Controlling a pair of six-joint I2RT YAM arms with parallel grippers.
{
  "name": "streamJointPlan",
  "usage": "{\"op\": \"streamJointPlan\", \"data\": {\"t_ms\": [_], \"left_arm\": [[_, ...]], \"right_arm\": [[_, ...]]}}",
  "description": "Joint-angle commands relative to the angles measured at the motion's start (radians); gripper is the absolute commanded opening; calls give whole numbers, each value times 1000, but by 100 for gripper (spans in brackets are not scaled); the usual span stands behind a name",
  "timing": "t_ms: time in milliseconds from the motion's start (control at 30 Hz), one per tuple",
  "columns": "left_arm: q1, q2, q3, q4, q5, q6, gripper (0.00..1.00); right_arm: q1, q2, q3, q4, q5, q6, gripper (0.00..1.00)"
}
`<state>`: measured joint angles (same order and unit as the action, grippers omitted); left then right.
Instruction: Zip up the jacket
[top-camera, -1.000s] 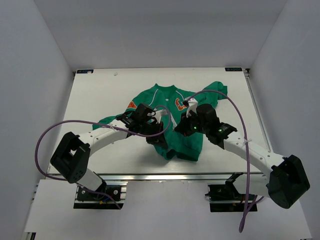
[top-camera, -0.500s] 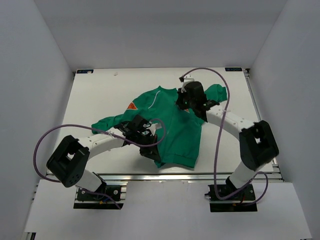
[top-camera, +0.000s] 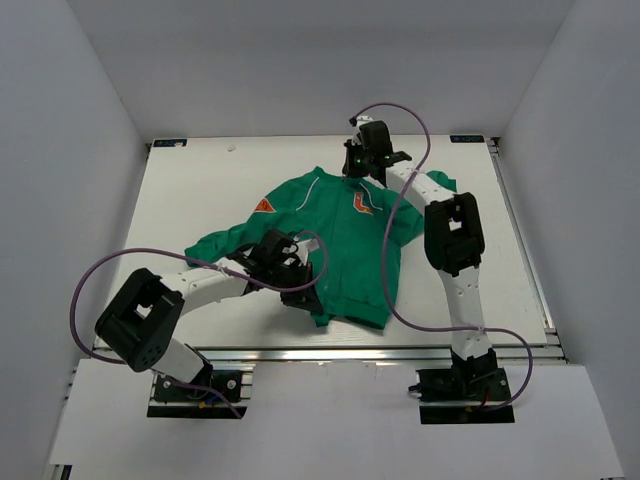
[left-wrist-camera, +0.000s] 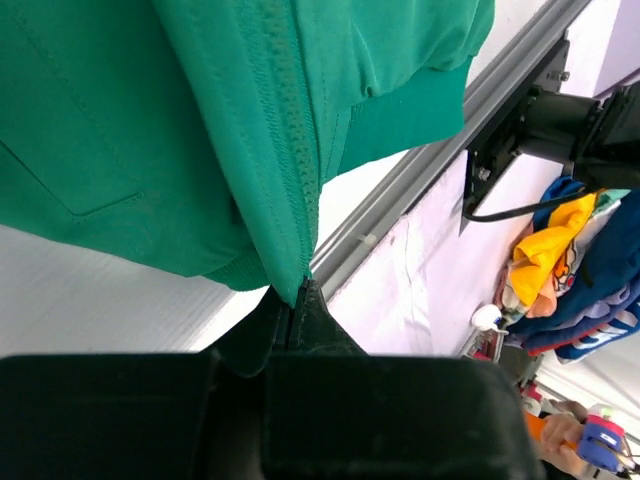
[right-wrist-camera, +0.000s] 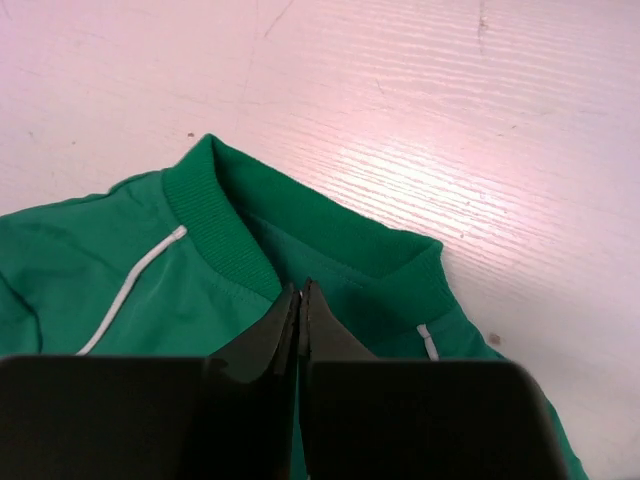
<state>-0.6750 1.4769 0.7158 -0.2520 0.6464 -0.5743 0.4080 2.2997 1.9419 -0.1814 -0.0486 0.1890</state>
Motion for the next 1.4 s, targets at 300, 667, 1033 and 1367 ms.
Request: {"op": "streamJointPlan", "data": {"t_ms": [300, 667, 1033, 1367], "left_arm": [[-51, -26, -3, -363, 119, 30, 11], [-8, -89, 359, -590, -233, 67, 98], [610, -73, 694, -570, -566, 19, 98], [723, -168, 660, -540, -692, 18, 98]], "right_arm": [[-120, -23, 62, 324, 5, -42, 24], [-240, -574, -461, 365, -82, 118, 89], [-390, -1149, -895, -1, 2, 156, 89], [-390, -1468, -1107, -33, 161, 167, 89]]}}
